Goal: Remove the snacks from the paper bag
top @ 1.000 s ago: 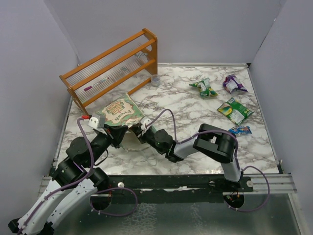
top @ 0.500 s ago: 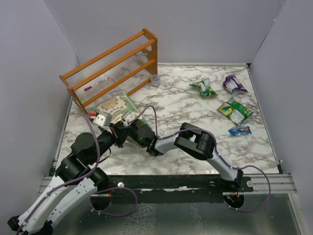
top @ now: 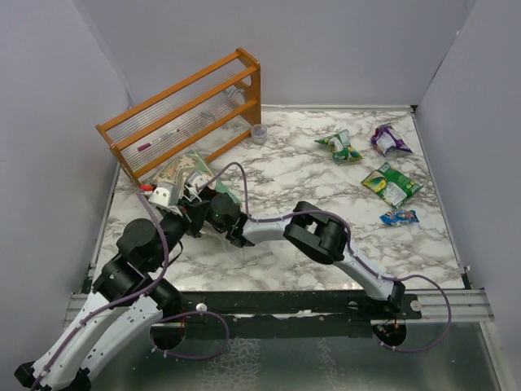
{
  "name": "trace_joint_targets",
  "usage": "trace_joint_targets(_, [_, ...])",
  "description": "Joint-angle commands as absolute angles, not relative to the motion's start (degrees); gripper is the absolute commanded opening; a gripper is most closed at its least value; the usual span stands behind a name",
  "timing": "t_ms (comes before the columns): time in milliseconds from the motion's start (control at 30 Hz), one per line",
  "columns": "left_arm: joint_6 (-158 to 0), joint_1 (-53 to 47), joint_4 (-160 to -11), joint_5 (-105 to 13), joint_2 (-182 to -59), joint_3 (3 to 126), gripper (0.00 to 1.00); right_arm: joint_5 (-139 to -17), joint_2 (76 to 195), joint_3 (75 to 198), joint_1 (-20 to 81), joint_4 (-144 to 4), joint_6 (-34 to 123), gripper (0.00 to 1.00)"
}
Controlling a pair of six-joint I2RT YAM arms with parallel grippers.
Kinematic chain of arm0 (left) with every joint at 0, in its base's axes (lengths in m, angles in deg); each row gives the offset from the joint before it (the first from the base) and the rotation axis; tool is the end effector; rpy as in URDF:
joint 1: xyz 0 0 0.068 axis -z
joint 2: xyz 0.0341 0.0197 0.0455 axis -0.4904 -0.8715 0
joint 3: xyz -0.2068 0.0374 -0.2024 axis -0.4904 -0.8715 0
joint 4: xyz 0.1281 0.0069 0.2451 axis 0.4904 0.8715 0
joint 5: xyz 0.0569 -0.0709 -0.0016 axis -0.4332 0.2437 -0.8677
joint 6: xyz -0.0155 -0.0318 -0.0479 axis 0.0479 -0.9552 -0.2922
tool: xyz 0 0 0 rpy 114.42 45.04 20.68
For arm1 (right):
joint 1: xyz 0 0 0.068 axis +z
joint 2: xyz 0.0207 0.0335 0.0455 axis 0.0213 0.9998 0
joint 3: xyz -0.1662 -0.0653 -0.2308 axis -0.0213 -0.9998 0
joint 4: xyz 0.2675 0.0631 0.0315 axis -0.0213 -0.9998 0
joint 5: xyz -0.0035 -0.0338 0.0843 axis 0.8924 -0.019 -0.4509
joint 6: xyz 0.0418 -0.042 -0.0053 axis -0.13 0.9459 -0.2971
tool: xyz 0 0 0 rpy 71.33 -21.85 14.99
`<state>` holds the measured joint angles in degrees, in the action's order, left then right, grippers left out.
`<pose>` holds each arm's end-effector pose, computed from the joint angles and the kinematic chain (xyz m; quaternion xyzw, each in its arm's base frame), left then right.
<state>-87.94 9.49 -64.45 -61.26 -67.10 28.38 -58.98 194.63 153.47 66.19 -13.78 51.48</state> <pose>0.0900 -0.0654 0.3329 0.0719 0.7280 -0.2981 0.6131 0.2509 0.5166 0.1605 -0.2872 0.5892 0.3463 0.6712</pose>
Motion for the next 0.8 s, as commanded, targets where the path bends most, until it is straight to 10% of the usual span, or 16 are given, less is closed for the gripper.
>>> trace_joint_targets(0, [-90.43,11.77,-66.56,-49.82,-62.75,28.28,0.00,-65.40,198.81,153.36,64.85,-31.61,47.68,0.47])
trace_joint_targets(167, [-90.53,11.77,-65.09,-53.00,-61.90,28.77,0.00,-61.32,196.77,151.24,64.85,-29.80,48.43,0.38])
trace_joint_targets(333, [-90.53,11.77,-64.34,-54.48,-61.84,29.08,0.00,-57.26,193.69,146.69,64.85,-28.08,50.40,0.03])
trace_joint_targets(767, [-91.30,11.76,-63.44,-54.19,-62.61,29.24,0.00,-60.38,172.23,115.72,64.94,-18.60,51.88,0.01])
